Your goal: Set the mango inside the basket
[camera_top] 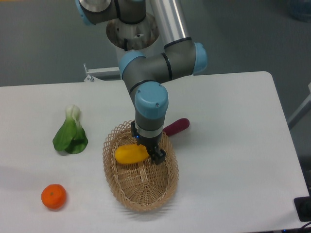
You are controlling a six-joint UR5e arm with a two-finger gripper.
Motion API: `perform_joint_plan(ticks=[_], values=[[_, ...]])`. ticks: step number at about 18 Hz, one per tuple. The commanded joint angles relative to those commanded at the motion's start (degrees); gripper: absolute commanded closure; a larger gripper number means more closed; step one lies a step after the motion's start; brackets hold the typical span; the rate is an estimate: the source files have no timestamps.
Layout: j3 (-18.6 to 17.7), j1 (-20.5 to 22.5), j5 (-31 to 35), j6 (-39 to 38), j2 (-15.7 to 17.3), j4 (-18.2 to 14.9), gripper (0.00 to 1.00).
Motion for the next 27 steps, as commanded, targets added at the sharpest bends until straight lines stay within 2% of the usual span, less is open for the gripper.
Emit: perform_joint_plan(ticks=[3,8,14,16,20,23,27], values=[[3.3,3.3,0.4,0.0,-0.4,-0.4,0.0],[6.6,9.2,0.3,0.8,-2.3,-1.2,0.0],[17.9,14.1,0.2,2.7,-7.2,-12.8,0.0],[20.8,15.6,0.2,4.8,-9.2,-14.1,0.0],[25.4,18.4,0.1,8.0,-11.2,-17.3,0.0],[27.6,20.7,-0.3,10.5,-12.1,-19.0,0.0],[28.9,22.1,-0.3,11.7,-13.5,-18.9,0.0]])
